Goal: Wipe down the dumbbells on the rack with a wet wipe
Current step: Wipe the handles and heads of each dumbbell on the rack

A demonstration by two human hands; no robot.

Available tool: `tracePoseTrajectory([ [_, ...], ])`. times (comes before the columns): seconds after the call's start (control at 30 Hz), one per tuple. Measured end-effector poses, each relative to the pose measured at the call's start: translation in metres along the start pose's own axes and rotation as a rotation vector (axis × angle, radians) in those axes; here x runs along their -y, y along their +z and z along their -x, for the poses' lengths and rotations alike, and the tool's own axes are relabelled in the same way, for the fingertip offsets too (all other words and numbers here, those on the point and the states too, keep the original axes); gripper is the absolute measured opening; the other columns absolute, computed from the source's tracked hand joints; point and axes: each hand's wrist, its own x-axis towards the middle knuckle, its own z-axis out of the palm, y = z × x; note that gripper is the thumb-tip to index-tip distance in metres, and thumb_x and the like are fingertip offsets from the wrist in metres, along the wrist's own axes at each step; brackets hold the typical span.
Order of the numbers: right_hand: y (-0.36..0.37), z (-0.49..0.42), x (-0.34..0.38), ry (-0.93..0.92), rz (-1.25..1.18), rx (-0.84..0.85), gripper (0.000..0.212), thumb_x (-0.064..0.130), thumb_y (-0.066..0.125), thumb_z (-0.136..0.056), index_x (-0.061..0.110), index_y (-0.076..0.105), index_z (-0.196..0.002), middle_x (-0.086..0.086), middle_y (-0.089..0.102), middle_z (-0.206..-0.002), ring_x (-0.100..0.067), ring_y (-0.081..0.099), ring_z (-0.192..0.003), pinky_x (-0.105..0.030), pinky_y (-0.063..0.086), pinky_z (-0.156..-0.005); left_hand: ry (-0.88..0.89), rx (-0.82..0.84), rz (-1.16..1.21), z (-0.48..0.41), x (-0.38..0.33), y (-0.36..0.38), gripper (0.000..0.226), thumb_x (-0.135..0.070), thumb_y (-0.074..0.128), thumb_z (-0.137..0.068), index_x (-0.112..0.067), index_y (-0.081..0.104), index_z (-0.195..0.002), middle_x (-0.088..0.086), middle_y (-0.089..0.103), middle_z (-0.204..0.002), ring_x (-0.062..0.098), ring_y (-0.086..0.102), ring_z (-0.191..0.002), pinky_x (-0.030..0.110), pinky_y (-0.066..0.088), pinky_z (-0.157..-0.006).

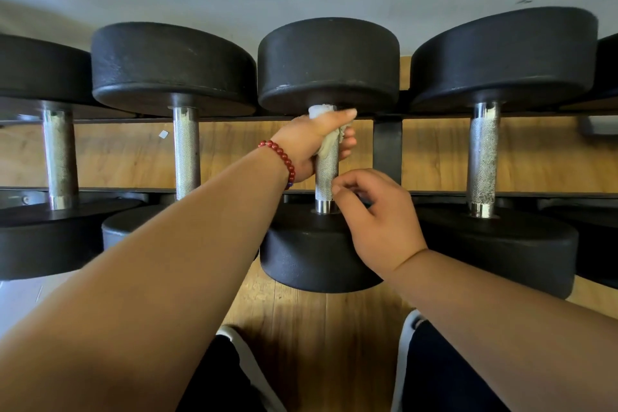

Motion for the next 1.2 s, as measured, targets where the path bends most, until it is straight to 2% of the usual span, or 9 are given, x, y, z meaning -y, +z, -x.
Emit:
tracePoseTrajectory([
  [0.1,-0.001,0.000,-0.001,-0.028,0.007,0.004,0.011,0.026,0.059,-0.091,0.022,0.070,-0.090,0.012,0.063,-0.092,-0.004,0.059,-0.089,-0.022,0.049,-0.077,-0.018,0.055,-0.040,0.009,0.016,-0.005,0.010,-0.019,0.064,-0.092,-0.012,0.057,-0.090,0.000,0.062,-0.075,0.010,0.064,-0.067,0.028,0.057,-0.072],
  [0.2,-0.001,-0.001,0.000,-0.029,-0.002,-0.002,0.013,0.031,0.057,-0.089,0.026,0.069,-0.088,0.014,0.063,-0.092,-0.002,0.059,-0.090,-0.019,0.049,-0.076,-0.040,0.106,-0.146,0.015,0.023,-0.011,0.011,-0.022,0.065,-0.091,-0.014,0.058,-0.095,-0.001,0.063,-0.076,0.012,0.063,-0.071,0.032,0.055,-0.077],
  [0.4,0.000,0.000,0.000,-0.009,0.005,-0.006,0.025,0.040,0.052,-0.086,0.022,0.070,-0.090,0.013,0.062,-0.092,-0.001,0.058,-0.092,-0.016,0.047,-0.077,0.051,-0.034,0.039,0.001,0.000,0.001,0.014,-0.021,0.066,-0.091,-0.010,0.059,-0.094,0.000,0.064,-0.069,0.010,0.064,-0.064,0.028,0.057,-0.077],
  [0.5,0.001,-0.001,-0.001,-0.018,0.004,-0.004,0.022,0.036,0.054,-0.089,0.022,0.070,-0.090,0.011,0.063,-0.092,-0.002,0.058,-0.091,-0.016,0.047,-0.076,-0.022,0.117,-0.118,0.010,0.011,-0.005,0.008,-0.018,0.063,-0.093,-0.012,0.058,-0.092,0.000,0.059,-0.070,0.009,0.062,-0.062,0.026,0.057,-0.069],
  [0.6,0.001,-0.001,-0.002,-0.007,-0.005,-0.010,0.019,0.036,0.055,-0.087,0.024,0.070,-0.090,0.014,0.063,-0.093,-0.002,0.058,-0.093,-0.015,0.046,-0.079,-0.065,0.199,-0.205,0.013,0.011,-0.013,0.003,-0.017,0.062,-0.093,-0.016,0.059,-0.095,-0.002,0.061,-0.070,0.009,0.061,-0.064,0.029,0.056,-0.072],
  [0.8,-0.001,0.001,-0.001,-0.005,0.011,-0.003,0.014,0.029,0.058,-0.091,0.022,0.070,-0.090,0.013,0.062,-0.092,-0.002,0.057,-0.091,-0.013,0.045,-0.077,0.018,0.025,-0.004,0.002,-0.003,0.000,0.009,-0.017,0.066,-0.091,-0.010,0.059,-0.092,-0.001,0.065,-0.066,0.011,0.065,-0.066,0.027,0.057,-0.076],
  [0.9,-0.001,0.001,0.000,0.002,-0.003,0.010,0.010,0.024,0.060,-0.091,0.022,0.069,-0.090,0.012,0.062,-0.093,-0.003,0.057,-0.092,-0.021,0.048,-0.081,-0.015,0.127,-0.131,0.009,0.011,-0.006,0.006,-0.015,0.063,-0.092,-0.013,0.061,-0.098,0.000,0.062,-0.072,0.011,0.063,-0.069,0.024,0.057,-0.071],
  [1.03,-0.002,0.000,0.002,-0.010,0.003,0.003,0.009,0.022,0.060,-0.092,0.024,0.069,-0.088,0.014,0.062,-0.092,-0.003,0.058,-0.092,-0.023,0.049,-0.081,-0.029,0.118,-0.348,0.019,0.023,-0.016,0.033,-0.023,0.070,-0.087,-0.012,0.061,-0.117,-0.001,0.070,-0.087,0.010,0.069,-0.084,0.024,0.056,-0.072],
  [1.2,-0.002,0.000,0.002,-0.012,0.030,0.009,0.012,0.026,0.058,-0.092,0.021,0.069,-0.090,0.013,0.062,-0.091,-0.001,0.058,-0.091,-0.020,0.048,-0.080,0.091,-0.031,-0.089,0.019,0.015,-0.017,0.033,-0.026,0.072,-0.083,-0.009,0.059,-0.108,0.002,0.067,-0.090,0.015,0.064,-0.092,0.029,0.051,-0.086],
])
